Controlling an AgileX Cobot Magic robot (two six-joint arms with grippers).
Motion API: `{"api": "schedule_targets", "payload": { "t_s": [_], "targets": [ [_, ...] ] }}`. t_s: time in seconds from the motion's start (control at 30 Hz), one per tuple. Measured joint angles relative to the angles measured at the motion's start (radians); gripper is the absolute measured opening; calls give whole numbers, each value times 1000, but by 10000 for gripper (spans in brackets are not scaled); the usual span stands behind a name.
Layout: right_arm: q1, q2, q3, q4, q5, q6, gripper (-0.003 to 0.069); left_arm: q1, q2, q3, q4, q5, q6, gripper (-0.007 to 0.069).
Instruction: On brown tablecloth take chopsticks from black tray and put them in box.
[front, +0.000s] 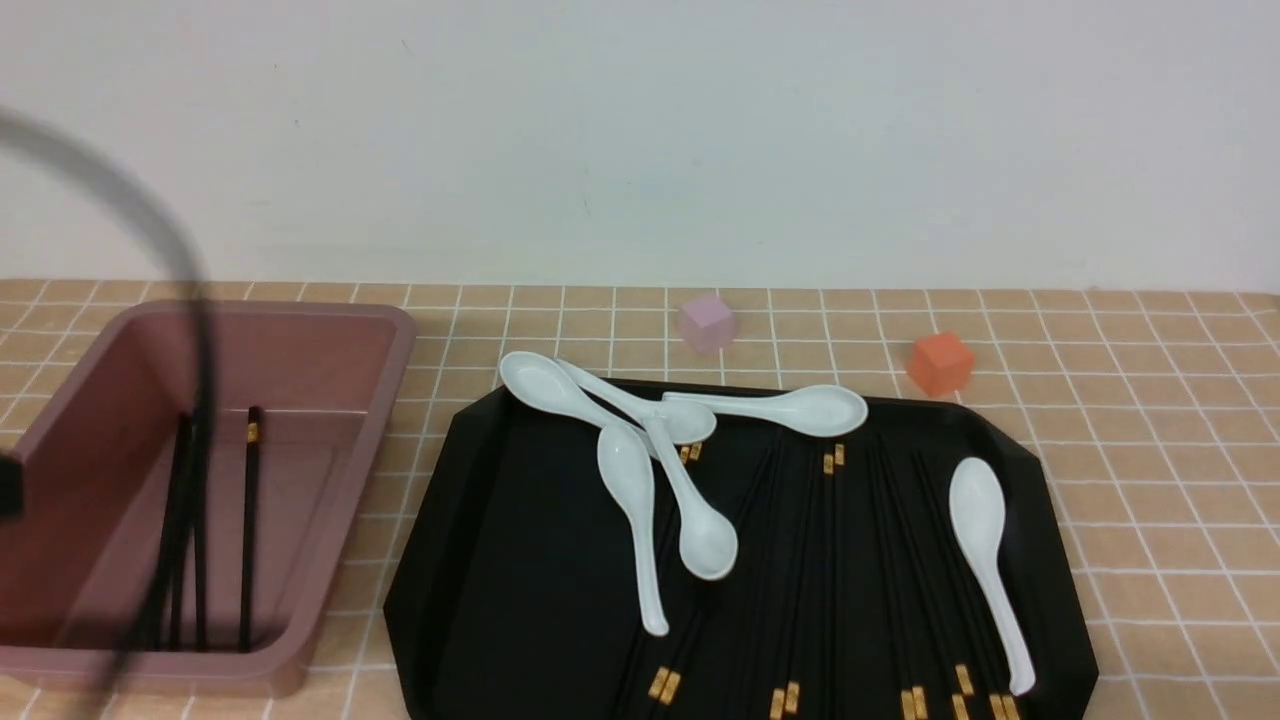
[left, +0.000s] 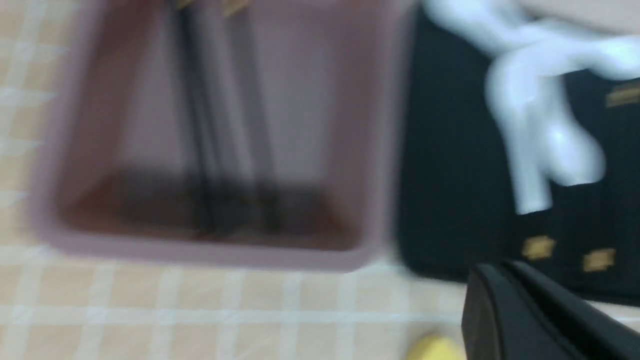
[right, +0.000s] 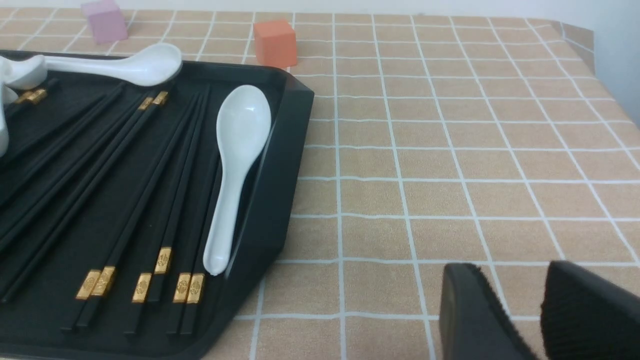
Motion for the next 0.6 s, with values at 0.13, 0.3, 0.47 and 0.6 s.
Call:
{"api": "schedule_targets", "payload": {
  "t_s": [0.13, 0.3, 0.47, 0.6],
  "targets": [
    [0, 0, 0, 0, 0, 0, 240, 0, -321, 259, -209, -237, 49, -13],
    [0, 0, 0, 0, 0, 0, 240, 0, -480, 454, -295, -372, 48, -13],
    [0, 0, 0, 0, 0, 0, 240, 0, -526, 530, -295, -440, 52, -13],
    [0, 0, 0, 0, 0, 0, 240, 0, -528, 553, -220, -460, 55, -13]
  ]
}}
